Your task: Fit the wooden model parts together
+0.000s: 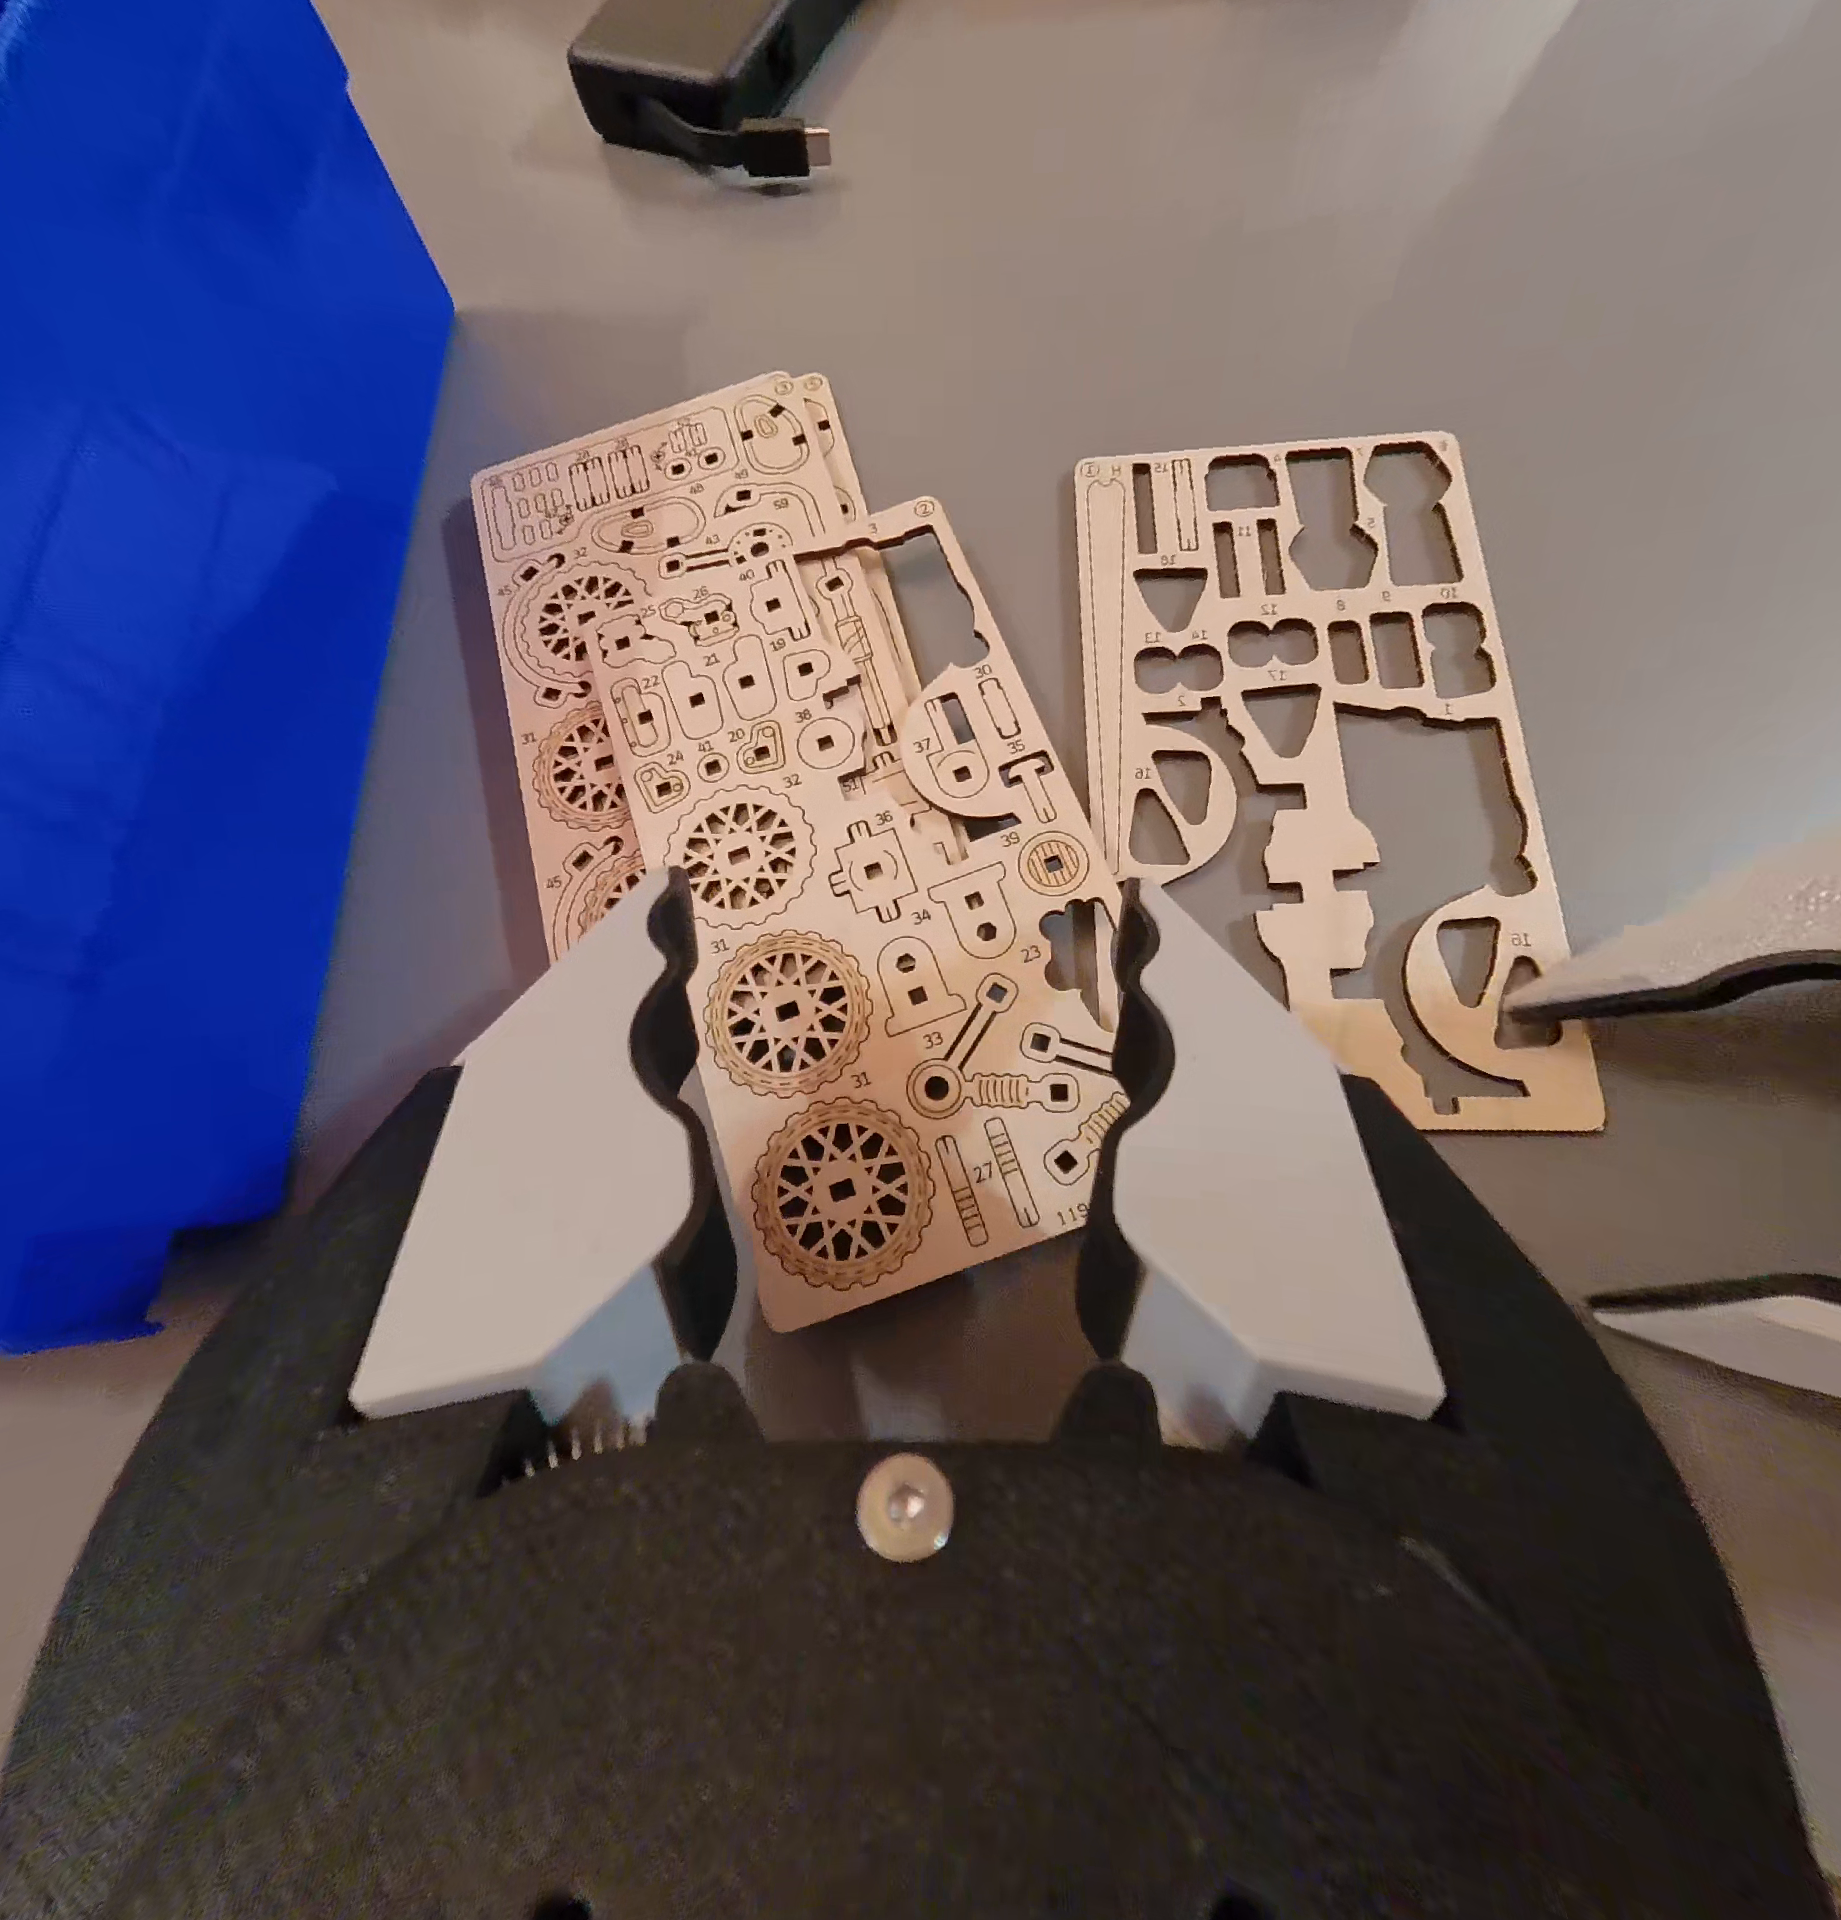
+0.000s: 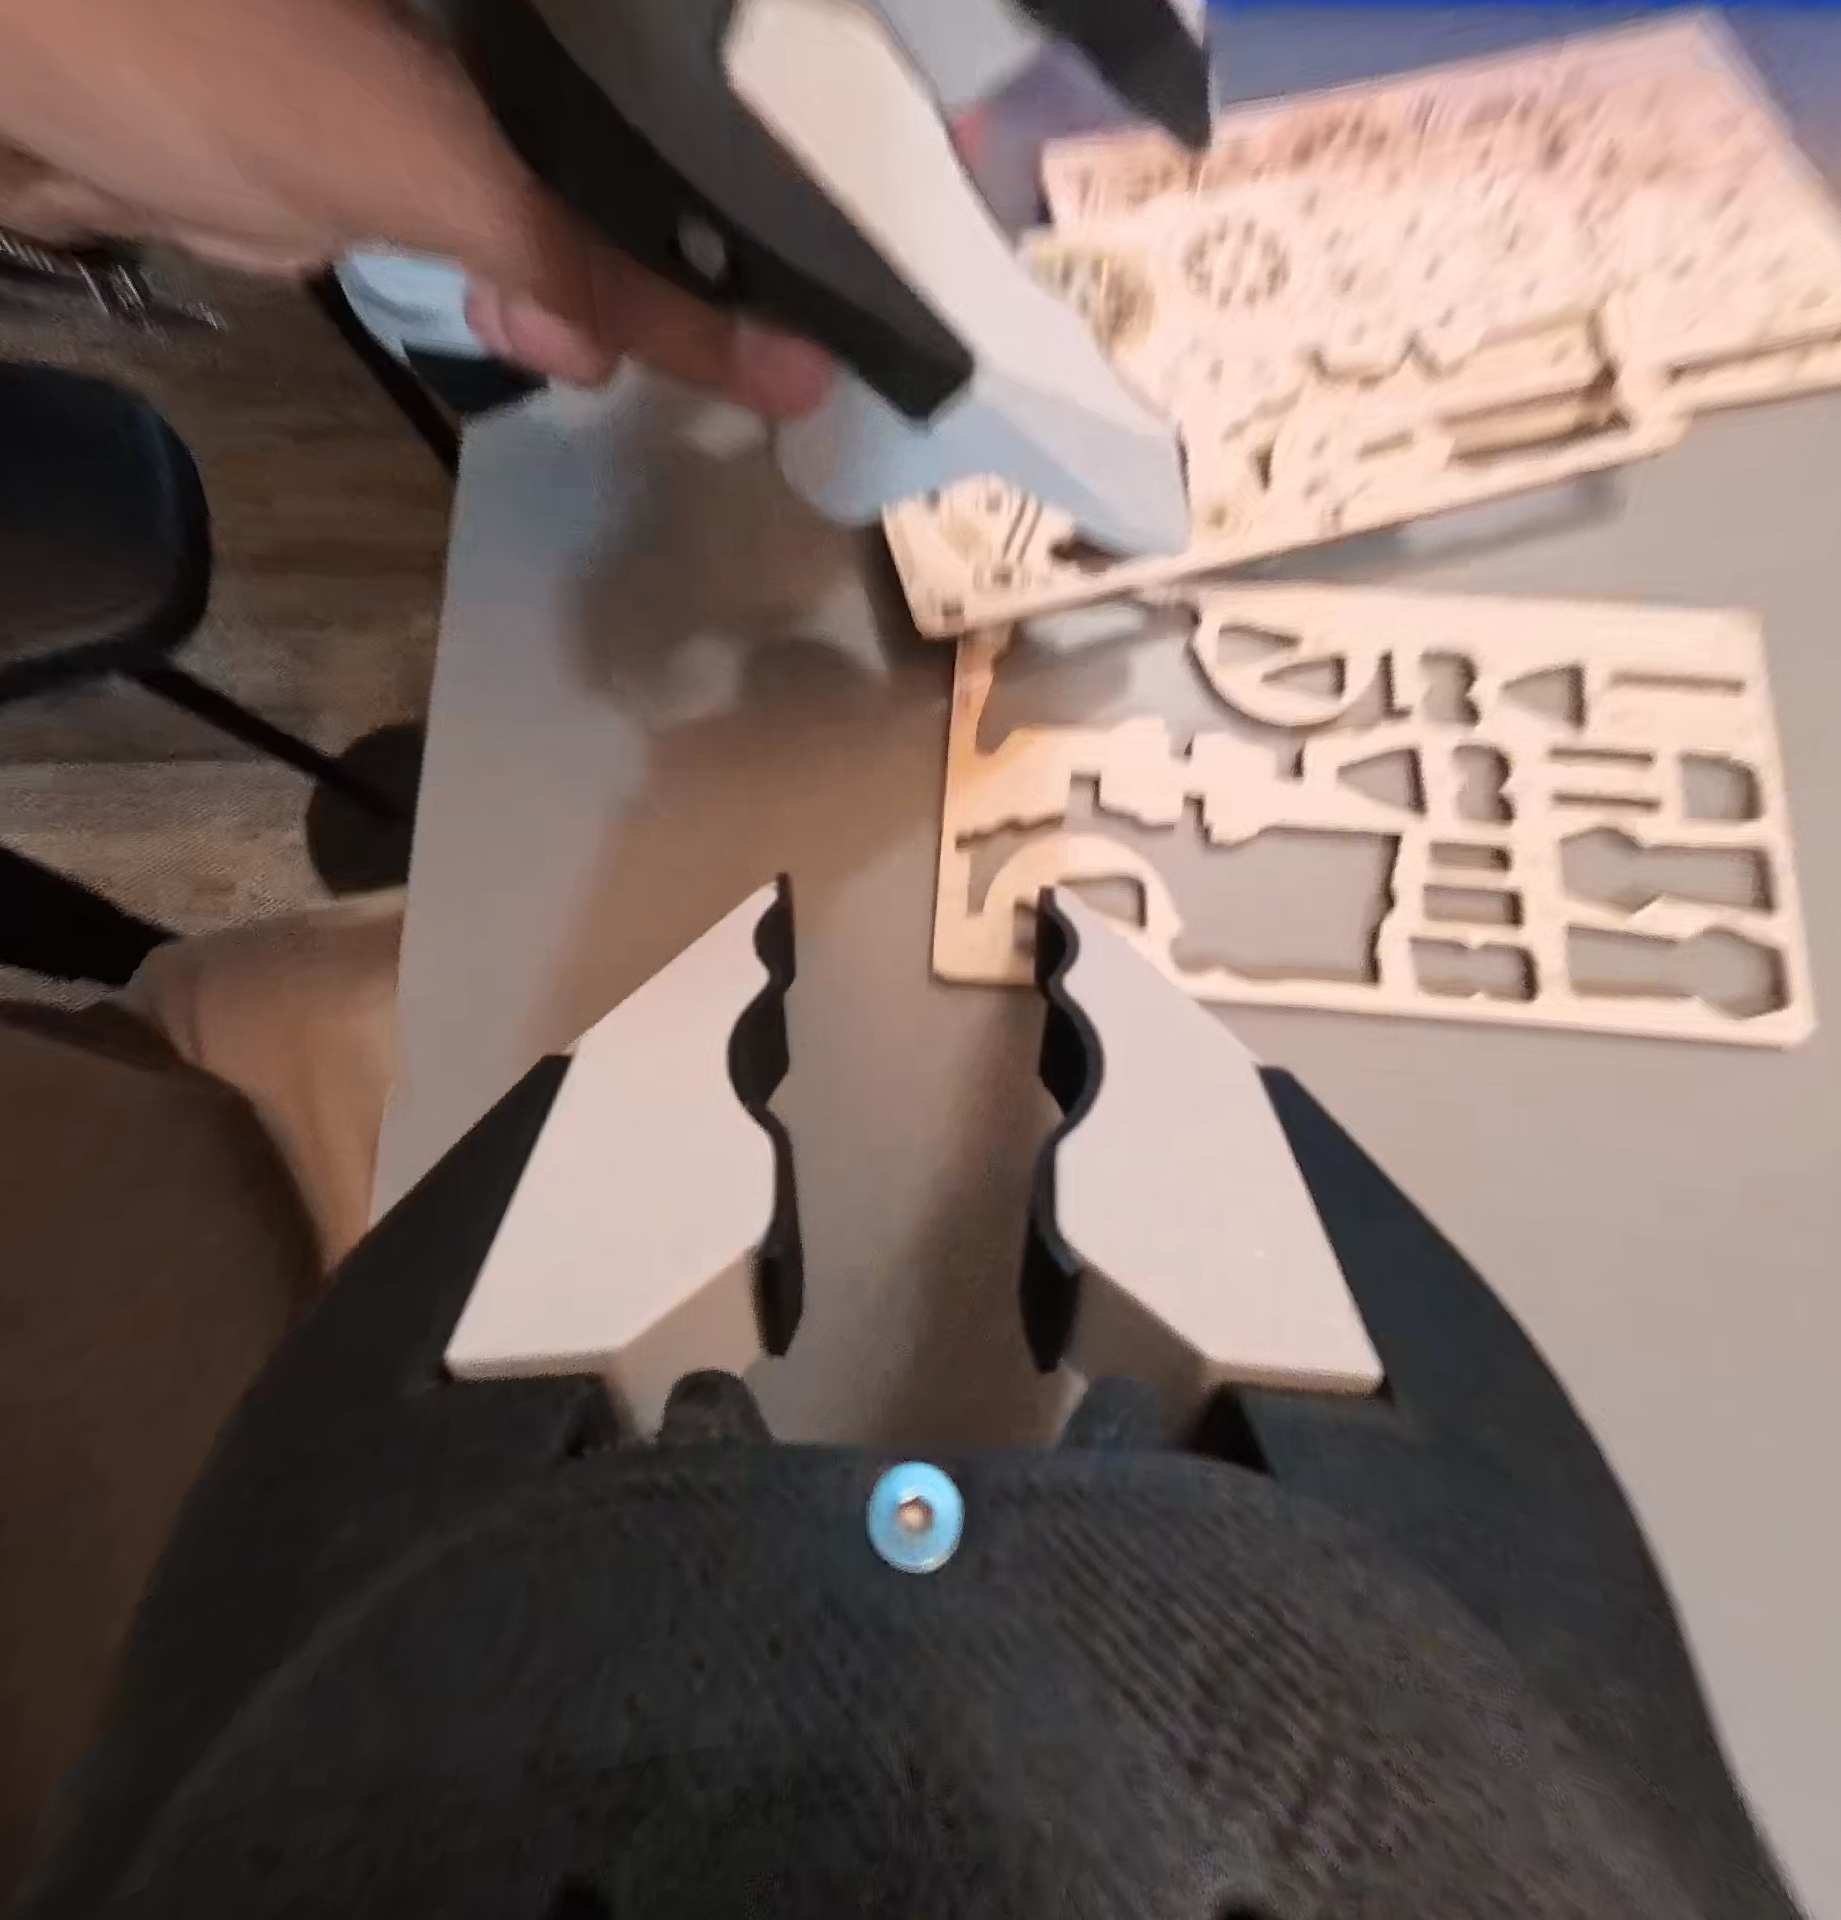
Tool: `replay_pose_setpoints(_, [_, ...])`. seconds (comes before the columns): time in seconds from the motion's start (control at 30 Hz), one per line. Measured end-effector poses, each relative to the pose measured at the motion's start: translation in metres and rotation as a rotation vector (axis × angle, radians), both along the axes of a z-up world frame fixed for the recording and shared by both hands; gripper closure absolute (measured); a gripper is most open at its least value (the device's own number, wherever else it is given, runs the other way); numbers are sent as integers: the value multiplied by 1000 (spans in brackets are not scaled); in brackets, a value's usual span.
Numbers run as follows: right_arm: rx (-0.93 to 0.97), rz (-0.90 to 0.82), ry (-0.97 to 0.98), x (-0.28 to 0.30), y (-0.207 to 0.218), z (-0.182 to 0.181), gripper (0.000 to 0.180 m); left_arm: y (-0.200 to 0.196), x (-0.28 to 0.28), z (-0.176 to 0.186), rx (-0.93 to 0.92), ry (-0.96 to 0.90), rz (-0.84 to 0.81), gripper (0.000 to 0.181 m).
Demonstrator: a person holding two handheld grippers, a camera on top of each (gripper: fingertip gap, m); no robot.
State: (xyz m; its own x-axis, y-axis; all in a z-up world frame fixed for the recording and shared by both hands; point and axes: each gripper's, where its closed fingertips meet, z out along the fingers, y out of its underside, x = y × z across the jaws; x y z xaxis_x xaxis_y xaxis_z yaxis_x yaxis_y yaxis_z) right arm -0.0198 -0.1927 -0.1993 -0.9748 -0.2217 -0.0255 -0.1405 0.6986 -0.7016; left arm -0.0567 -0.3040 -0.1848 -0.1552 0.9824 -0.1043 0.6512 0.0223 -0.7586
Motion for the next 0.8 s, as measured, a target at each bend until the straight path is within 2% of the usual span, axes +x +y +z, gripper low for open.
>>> replay_pose_setpoints(0.2, [51, -84, -35, -19, 43, -4, 141, 6, -1, -5, 76, -2, -19, 100])
replay_pose_setpoints(0.4, [62, -131, -133, -7, 74, -2, 141, 17, -5, 6, 39, 32, -40, 103])
replay_pose_setpoints(0.63, [3, -176, -144, 9, 84, -1, 142, 73, -7, 18, 150, 43, -167, 105])
replay_pose_setpoints(0.8, [-47, -194, -154, 14, 89, 1, 144, 93, -1, -4, 78, -56, -213, 110])
